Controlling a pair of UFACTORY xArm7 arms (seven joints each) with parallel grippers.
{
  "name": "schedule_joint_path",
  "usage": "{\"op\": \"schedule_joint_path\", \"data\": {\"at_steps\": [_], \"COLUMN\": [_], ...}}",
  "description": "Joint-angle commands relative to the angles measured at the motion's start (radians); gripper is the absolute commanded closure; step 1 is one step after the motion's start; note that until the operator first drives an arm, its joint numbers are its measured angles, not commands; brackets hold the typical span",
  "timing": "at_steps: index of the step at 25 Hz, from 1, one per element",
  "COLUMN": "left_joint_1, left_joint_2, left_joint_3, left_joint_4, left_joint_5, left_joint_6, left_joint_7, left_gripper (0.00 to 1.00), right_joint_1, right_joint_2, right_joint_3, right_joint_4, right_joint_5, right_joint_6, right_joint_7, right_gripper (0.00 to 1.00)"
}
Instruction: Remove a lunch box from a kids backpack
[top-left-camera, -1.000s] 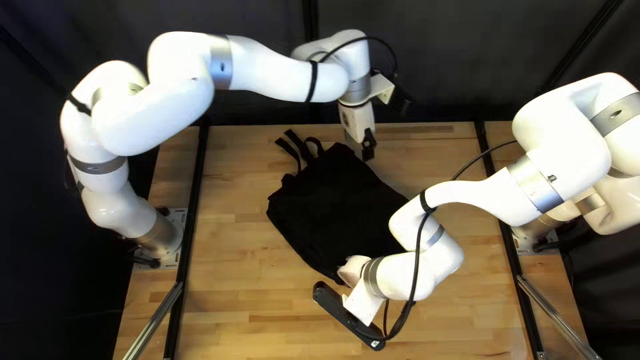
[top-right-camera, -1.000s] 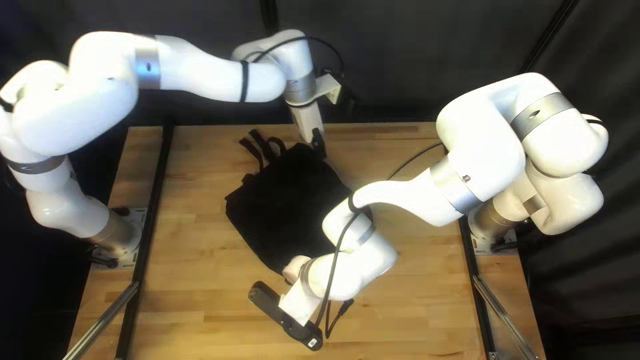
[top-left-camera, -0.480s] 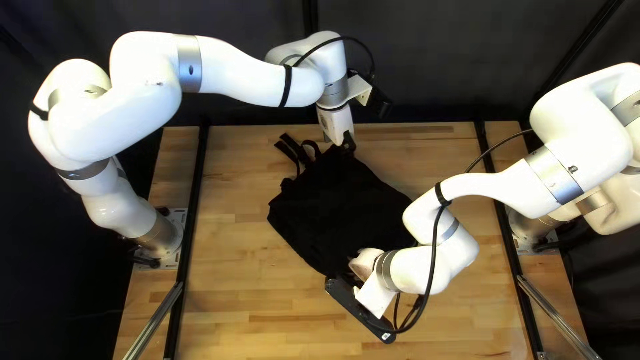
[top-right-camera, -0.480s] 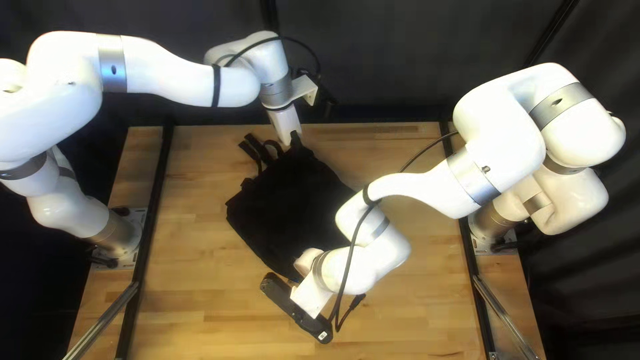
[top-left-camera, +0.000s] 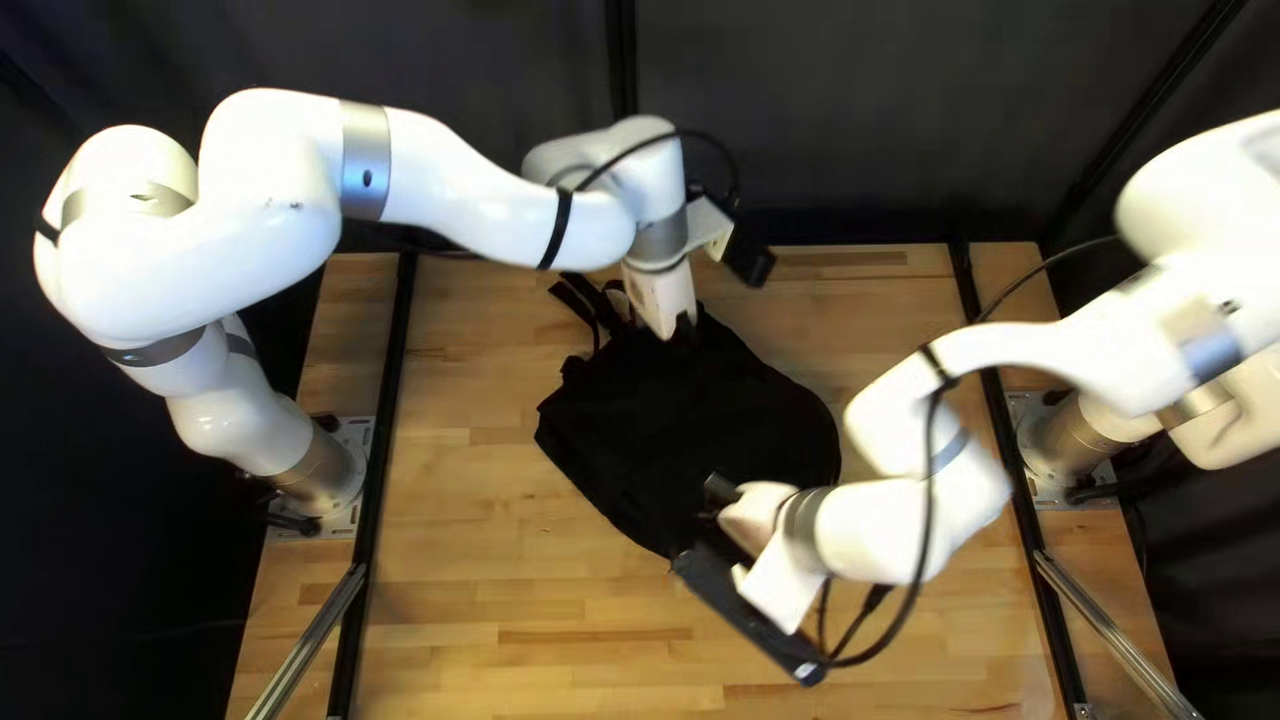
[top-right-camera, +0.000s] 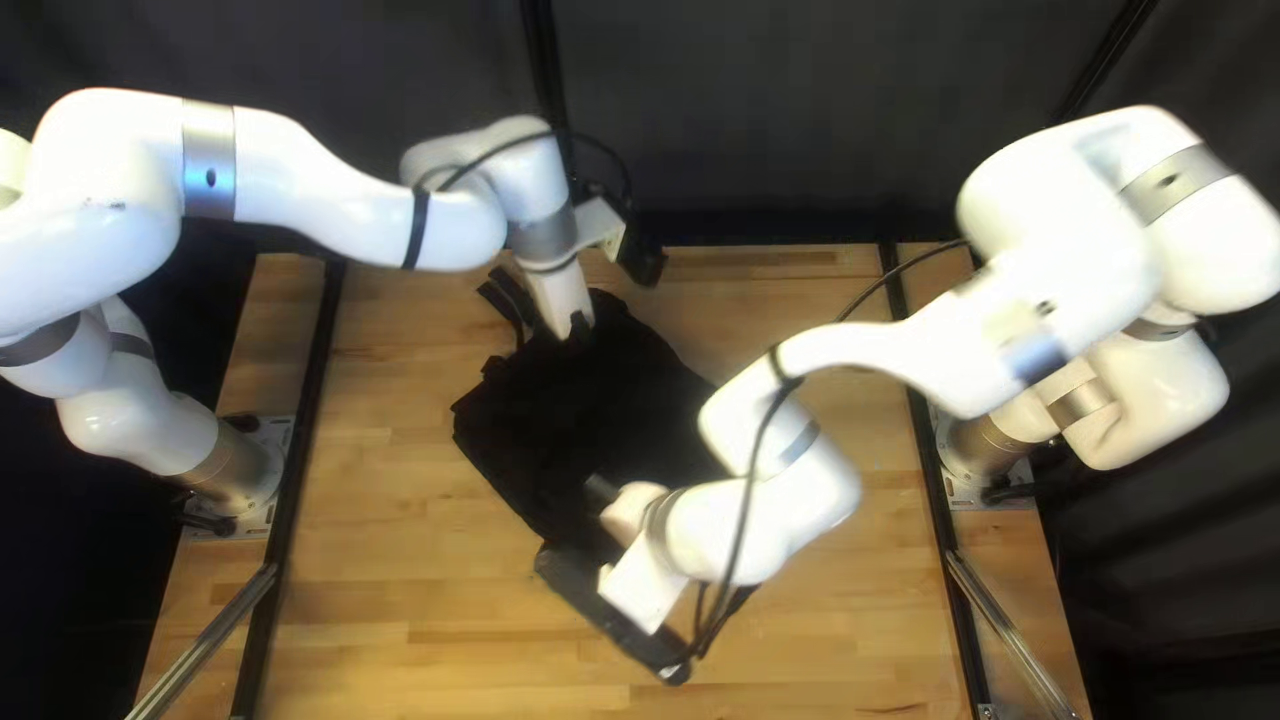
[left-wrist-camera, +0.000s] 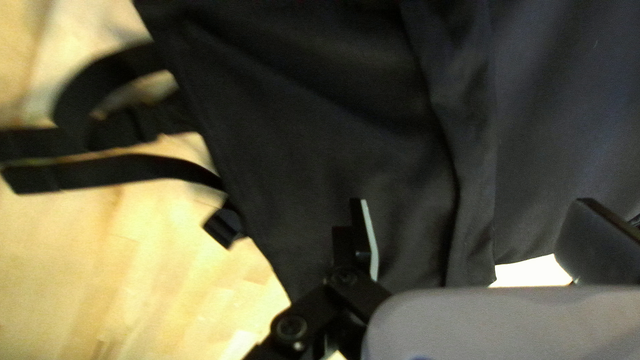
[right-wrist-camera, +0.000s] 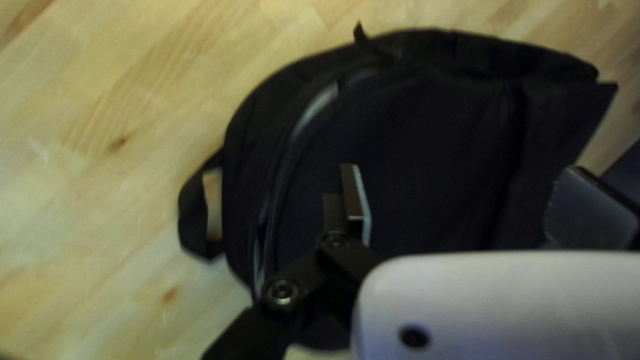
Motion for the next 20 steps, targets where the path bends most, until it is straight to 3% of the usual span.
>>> {"op": "schedule_joint_path", "data": {"at_steps": [1,7,11,15,20], "left_joint_1": [0.000,-0.023,-0.066,-0.111,-0.167], "left_joint_2": [-0.098,-0.189,-0.219,-0.171,-0.034], "left_joint_3": [0.000,-0.025,-0.086,-0.163,-0.244], "left_joint_4": [-0.070,-0.174,-0.199,-0.157,-0.028], "left_joint_5": [-0.002,-0.022,-0.025,0.007,0.106], "left_joint_6": [0.024,0.005,-0.009,-0.015,0.010], "left_joint_7": [-0.021,-0.064,-0.155,-0.271,-0.432], "left_gripper": [0.00,0.00,0.00,0.00,0.00], "right_joint_1": [0.005,0.013,-0.004,-0.047,-0.104], "right_joint_2": [-0.157,-0.367,-0.502,-0.591,-0.643], "right_joint_3": [-0.009,-0.021,-0.057,-0.127,-0.204], "right_joint_4": [-0.173,-0.296,-0.332,-0.362,-0.389], "right_joint_5": [0.019,0.056,0.062,0.036,-0.008], "right_joint_6": [-0.013,0.082,0.180,0.225,0.226], "right_joint_7": [0.010,0.000,-0.052,-0.121,-0.181], "right_gripper": [0.00,0.00,0.00,0.00,0.00]}}
